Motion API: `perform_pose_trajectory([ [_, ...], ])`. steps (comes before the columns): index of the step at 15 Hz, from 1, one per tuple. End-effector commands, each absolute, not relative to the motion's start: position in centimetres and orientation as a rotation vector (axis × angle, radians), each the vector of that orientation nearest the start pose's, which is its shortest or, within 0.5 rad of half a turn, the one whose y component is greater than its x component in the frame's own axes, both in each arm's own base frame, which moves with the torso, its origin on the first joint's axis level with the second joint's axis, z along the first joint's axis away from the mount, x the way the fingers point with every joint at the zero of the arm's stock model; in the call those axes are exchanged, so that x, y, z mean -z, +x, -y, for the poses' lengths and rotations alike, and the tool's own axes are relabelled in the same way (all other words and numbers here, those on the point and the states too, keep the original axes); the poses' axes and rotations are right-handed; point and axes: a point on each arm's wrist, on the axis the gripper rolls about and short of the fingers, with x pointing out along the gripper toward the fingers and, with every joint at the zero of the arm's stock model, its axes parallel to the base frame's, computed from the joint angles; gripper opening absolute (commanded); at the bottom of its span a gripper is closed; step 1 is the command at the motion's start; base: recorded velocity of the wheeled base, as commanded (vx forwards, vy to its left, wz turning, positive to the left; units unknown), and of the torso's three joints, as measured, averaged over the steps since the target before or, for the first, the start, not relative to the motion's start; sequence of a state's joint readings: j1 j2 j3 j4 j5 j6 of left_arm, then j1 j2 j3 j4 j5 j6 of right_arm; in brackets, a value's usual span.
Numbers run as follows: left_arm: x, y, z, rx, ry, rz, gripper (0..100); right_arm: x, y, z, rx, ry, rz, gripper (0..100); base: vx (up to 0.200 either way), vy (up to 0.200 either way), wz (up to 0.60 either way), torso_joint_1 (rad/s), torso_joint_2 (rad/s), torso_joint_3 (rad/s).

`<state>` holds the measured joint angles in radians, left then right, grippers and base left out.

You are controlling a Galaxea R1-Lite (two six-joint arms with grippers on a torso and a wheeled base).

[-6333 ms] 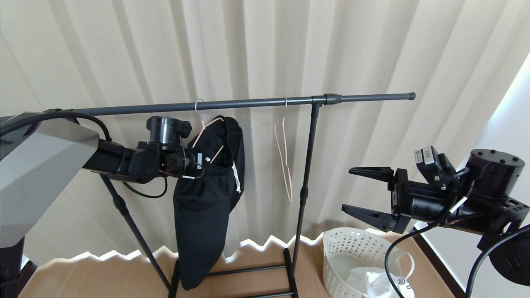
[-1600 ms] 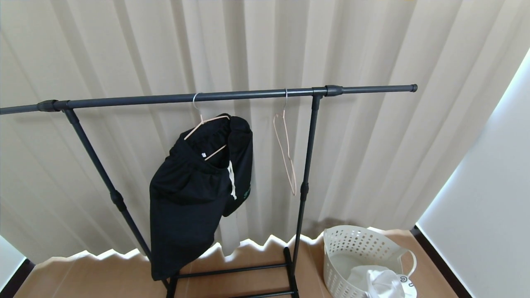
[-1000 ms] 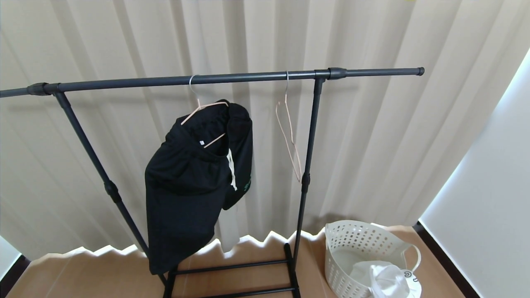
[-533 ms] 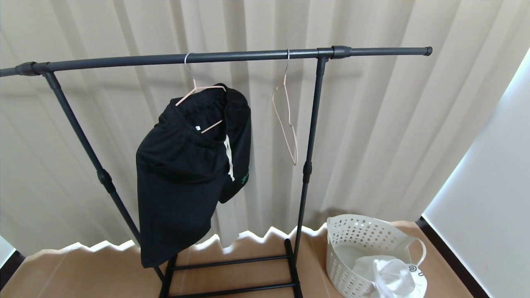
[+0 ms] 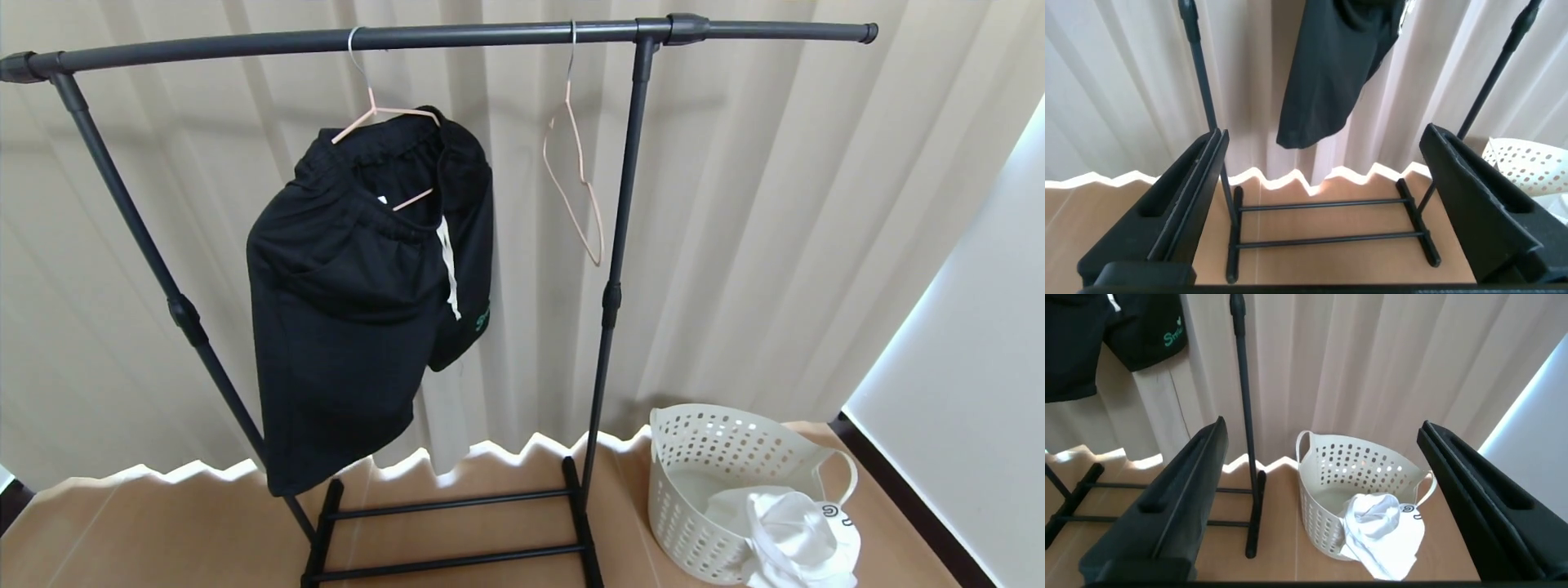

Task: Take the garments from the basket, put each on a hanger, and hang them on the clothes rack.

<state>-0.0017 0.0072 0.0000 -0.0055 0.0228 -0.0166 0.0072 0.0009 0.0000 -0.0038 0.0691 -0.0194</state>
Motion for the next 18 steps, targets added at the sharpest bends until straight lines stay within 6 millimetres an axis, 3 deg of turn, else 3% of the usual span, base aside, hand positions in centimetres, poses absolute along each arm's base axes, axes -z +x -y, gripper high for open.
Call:
perform_pose_trajectory([
  [1, -7.63, -2.20, -0.06, -0.022, -0.017, -0.004, 100, -7.60, -2.29, -0.14, -0.077, -0.020, 0.005, 100, 0.000, 0.000, 0.00, -0.178, 0.52, 0.320],
  [12, -7.62, -2.21, -0.06, -0.022, -0.017, -0.004, 100, -7.60, -2.29, -0.14, -0.077, -0.020, 0.005, 100, 0.000, 0.000, 0.00, -0.141, 0.48, 0.336],
  [18, -7.62, -2.20, -0.06, -0.022, -0.017, -0.006, 100, -7.60, -2.29, -0.14, -0.077, -0.020, 0.005, 100, 0.000, 0.000, -0.10, -0.019, 0.11, 0.091],
])
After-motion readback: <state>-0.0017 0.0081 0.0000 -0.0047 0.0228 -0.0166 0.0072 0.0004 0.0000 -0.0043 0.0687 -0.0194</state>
